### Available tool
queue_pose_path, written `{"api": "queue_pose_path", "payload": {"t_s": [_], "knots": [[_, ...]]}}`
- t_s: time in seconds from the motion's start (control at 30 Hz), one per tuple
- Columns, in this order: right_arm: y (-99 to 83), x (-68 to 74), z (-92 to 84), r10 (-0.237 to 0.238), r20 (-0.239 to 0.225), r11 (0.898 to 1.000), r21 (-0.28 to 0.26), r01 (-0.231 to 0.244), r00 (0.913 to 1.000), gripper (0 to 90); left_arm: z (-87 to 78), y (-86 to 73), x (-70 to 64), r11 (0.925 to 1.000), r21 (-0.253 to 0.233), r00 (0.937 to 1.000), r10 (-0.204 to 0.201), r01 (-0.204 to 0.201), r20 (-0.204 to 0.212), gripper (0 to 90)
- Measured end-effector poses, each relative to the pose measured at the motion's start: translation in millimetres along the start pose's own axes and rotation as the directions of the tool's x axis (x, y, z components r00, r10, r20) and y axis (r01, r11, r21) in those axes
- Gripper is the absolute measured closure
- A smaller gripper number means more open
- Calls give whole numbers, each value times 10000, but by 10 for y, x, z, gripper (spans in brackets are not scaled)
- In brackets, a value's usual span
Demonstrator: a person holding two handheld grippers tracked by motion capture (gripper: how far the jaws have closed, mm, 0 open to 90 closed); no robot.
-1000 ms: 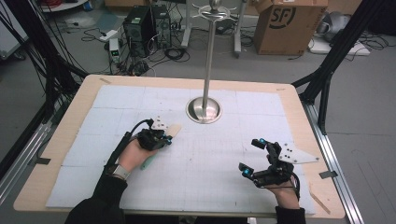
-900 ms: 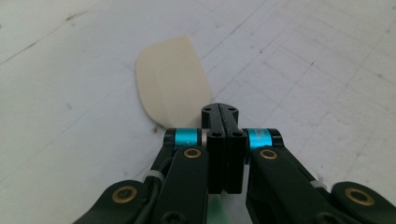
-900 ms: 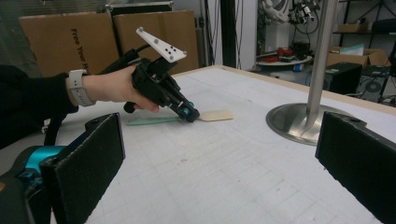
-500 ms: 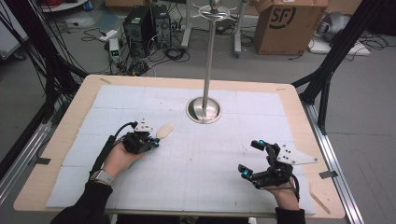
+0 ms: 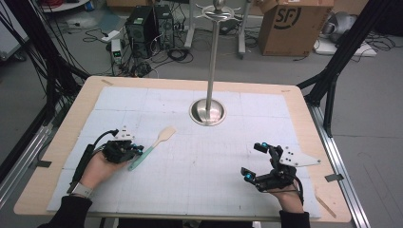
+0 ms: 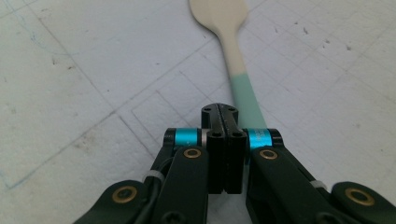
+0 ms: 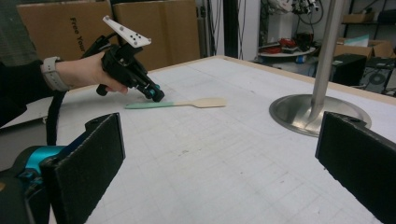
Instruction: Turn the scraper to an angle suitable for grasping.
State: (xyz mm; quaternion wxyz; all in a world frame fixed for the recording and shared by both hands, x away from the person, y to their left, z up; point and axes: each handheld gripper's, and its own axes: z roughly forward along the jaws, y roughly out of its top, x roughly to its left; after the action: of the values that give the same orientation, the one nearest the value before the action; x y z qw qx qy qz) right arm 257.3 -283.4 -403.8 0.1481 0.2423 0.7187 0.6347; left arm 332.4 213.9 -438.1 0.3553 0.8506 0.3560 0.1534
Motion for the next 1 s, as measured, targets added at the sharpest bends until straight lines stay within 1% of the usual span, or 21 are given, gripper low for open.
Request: {"api": "queue_pose_path", "payload": {"t_s": [0.03,0.13,0.17,0.2,0.27,0.3,0.33,0.37,0.4,0.43,0.47,0.53,0.57,0.6,0.63,0.67,0.7,0.83,0.87,0.9,1.0], "knots": [[2,4,3,25,-41,10000,9,-25,10000,2,-22,-38,-27,10000,-97,10000,11,-11,31,899],[3,1,7,49,-44,10000,29,-49,10000,2,-42,-67,-68,9998,-177,9999,58,-56,89,898],[2,-3,9,35,-28,10000,47,-35,10000,2,-62,-102,-132,9995,-301,9991,-2,15,427,899],[2,-5,9,16,-3,10000,53,-16,10000,2,-63,-123,-180,9990,-443,9985,30,-6,549,898],[1,-7,13,-5,16,10000,58,5,10000,2,-62,-147,-285,9979,-643,9983,158,-122,553,898],[0,-2,18,19,-19,10000,98,-19,10000,2,-59,-147,-311,9977,-665,9978,175,-133,639,898],[-1,-6,24,-62,10,9999,84,62,10000,2,-55,-145,-351,9973,-668,9969,342,-295,710,898],[-2,-1,32,-38,-37,9999,119,38,10000,2,-44,-138,-390,9969,-708,9963,396,-342,760,898],[-3,-1,39,-53,-39,9999,145,54,10000,2,-34,-125,-423,9964,-712,9953,510,-451,823,898],[-3,1,42,-39,-70,9998,174,41,10000,2,-34,-125,-423,9964,-712,9953,510,-451,823,899],[-3,0,45,-32,-70,9999,169,34,10000,2,-21,-112,-461,9960,-721,9942,583,-518,900,898],[-1,0,46,32,-67,9999,158,-31,10000,2,42,-60,-589,9918,-830,9869,1064,-967,1215,898],[1,-5,49,-1,-78,9999,134,2,10000,2,42,-60,-589,9918,-830,9869,1064,-967,1215,898],[3,-5,51,4,-83,9999,140,-3,10000,2,89,-19,-661,9904,-893,9844,1168,-1056,1319,898],[4,-7,55,-27,-97,9999,114,28,9999,2,89,-19,-661,9904,-893,9844,1168,-1056,1319,898],[4,-8,59,-62,-96,9999,121,63,9999,2,114,-2,-695,9900,-938,9836,1174,-1051,1371,898],[3,-7,62,-33,-114,9999,142,34,9999,2,154,32,-756,9883,-1000,9813,1287,-1151,1428,898],[0,-14,76,-58,-118,9998,170,60,9999,2,189,82,-798,9875,-962,9786,1386,-1249,1518,899],[0,-14,77,-54,-125,9998,178,57,9999,2,194,104,-805,9862,-921,9774,1500,-1373,1491,898],[0,-13,76,-60,-153,9998,170,62,9999,2,201,151,-800,9839,-976,9790,1615,-1499,1243,898],[2,-13,71,-28,-152,9999,135,30,9999,2,221,257,-721,9867,-1259,9874,1163,-1025,1076,899]]}}
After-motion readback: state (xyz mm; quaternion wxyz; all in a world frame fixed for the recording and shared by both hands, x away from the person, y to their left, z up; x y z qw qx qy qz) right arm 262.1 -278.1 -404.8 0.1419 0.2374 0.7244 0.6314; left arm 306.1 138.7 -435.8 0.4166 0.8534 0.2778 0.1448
